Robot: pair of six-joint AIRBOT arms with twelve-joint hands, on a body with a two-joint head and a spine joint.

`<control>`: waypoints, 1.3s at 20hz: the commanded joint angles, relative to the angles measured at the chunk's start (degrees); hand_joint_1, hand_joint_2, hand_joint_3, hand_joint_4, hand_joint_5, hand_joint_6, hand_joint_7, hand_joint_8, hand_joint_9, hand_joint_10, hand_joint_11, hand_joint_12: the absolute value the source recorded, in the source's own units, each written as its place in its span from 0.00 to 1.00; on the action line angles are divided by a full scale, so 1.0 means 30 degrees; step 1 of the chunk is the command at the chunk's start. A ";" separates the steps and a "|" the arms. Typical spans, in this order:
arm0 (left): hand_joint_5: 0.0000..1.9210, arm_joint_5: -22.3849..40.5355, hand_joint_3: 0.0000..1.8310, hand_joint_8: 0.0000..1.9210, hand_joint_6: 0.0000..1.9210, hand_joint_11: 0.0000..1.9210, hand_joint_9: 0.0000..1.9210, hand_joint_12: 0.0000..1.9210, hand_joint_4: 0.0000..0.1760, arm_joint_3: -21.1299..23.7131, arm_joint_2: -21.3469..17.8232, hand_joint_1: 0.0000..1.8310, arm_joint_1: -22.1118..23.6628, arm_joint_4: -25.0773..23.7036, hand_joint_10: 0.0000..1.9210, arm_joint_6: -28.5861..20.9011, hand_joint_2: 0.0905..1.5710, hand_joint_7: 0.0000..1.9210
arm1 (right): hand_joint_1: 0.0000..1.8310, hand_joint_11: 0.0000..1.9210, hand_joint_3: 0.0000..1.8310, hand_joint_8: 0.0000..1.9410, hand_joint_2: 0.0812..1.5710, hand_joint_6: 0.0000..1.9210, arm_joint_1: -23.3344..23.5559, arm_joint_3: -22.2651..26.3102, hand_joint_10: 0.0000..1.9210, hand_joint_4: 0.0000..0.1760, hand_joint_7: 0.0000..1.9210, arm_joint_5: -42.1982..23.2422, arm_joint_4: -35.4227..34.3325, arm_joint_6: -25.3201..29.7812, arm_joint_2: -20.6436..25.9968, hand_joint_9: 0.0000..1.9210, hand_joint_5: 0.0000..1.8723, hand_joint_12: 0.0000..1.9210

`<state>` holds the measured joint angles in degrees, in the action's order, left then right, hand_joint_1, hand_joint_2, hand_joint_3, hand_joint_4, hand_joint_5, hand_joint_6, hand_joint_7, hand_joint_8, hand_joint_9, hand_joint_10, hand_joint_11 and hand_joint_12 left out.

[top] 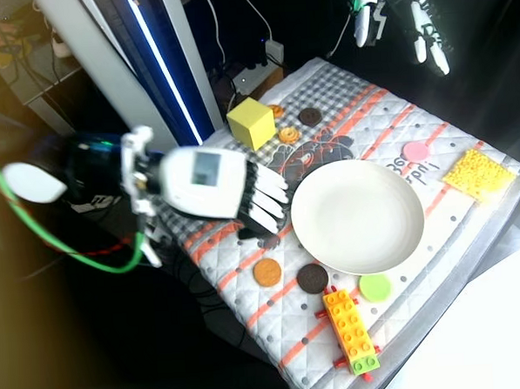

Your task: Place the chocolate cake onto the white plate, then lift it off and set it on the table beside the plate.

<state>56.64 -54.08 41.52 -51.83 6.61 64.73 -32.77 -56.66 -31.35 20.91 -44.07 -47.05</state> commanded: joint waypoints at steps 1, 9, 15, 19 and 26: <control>0.09 0.2357 0.00 0.00 0.00 0.00 0.00 0.00 0.39 0.0001 -0.0126 0.34 0.0095 0.0386 0.00 -0.0152 0.81 0.00 | 0.62 0.28 0.00 0.82 0.81 0.72 -0.0034 -0.0016 0.93 0.00 0.37 -0.1615 0.0075 0.0444 0.0096 0.29 0.36 1.00; 0.08 0.2554 0.00 0.00 0.00 0.00 0.00 0.00 0.22 0.0024 -0.0126 0.36 0.0103 0.0441 0.00 -0.0152 0.82 0.00 | 0.60 0.19 0.00 0.59 0.75 0.58 -0.0462 -0.0646 0.77 0.00 0.21 0.1171 0.4063 0.3950 -0.1155 0.20 0.15 1.00; 0.09 0.2710 0.00 0.00 0.00 0.00 0.00 0.00 0.02 0.0078 -0.0304 0.42 0.0082 0.0453 0.00 -0.0152 0.81 0.00 | 0.36 0.00 0.00 0.00 0.64 0.00 -0.0853 -0.0052 0.00 0.04 0.00 0.1120 0.4097 0.4300 0.0088 0.00 0.00 0.03; 0.08 0.2722 0.00 0.00 0.00 0.00 0.00 0.00 0.13 0.0087 -0.0321 0.42 0.0017 0.0502 0.00 -0.0152 0.80 0.00 | 0.33 0.00 0.00 0.00 0.59 0.00 -0.0848 0.0972 0.00 0.63 0.00 -0.0658 0.2949 0.3643 0.2115 0.00 0.00 0.00; 0.05 0.3623 0.00 0.00 0.00 0.00 0.00 0.00 0.27 0.0353 -0.0718 0.42 -0.0381 0.0684 0.00 -0.0154 0.80 0.00 | 0.33 0.00 0.01 0.00 0.66 0.00 -0.1090 0.2754 0.00 0.37 0.00 -0.4833 -0.1014 0.0001 0.4424 0.00 0.00 0.00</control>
<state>60.07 -52.93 39.72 -53.34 7.90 64.62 -36.47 -48.51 -39.20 19.44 -44.14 -34.13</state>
